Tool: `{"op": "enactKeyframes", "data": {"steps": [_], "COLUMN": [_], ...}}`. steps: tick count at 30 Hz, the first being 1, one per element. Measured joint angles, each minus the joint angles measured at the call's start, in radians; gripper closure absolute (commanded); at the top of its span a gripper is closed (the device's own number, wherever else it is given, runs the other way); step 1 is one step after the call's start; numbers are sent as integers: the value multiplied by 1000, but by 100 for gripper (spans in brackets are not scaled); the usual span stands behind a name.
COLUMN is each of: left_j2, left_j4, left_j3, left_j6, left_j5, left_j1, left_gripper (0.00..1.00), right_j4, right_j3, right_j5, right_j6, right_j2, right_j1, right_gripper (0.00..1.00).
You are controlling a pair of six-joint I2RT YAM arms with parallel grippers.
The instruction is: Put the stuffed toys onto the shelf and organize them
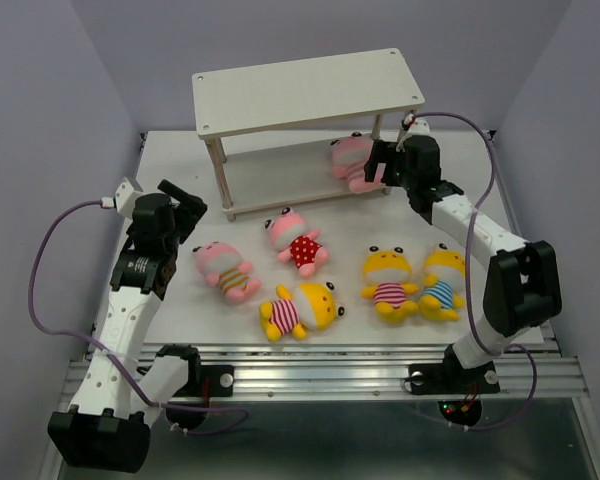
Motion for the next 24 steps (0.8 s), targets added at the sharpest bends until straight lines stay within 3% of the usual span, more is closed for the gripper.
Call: {"op": "enactKeyframes", "data": {"steps": [10,17,24], "left_j2": [-21,-35,-44], "left_j4": [-41,-110,-140], "left_j3": [-38,-110,-138], "left_j6": [0,3,17], "left_j5": [24,42,59], "left_j1": [0,0,0], "left_gripper": [1,1,1], "right_j4": [-55,-154,-189], "right_j3": [-135,-274,-288], "right_j5": [-81,-98,-91], "right_j6": [20,55,31], "right_j2": [-245,-386,-325], "right_j1": [14,228,385], "right_gripper": [0,0,0]}}
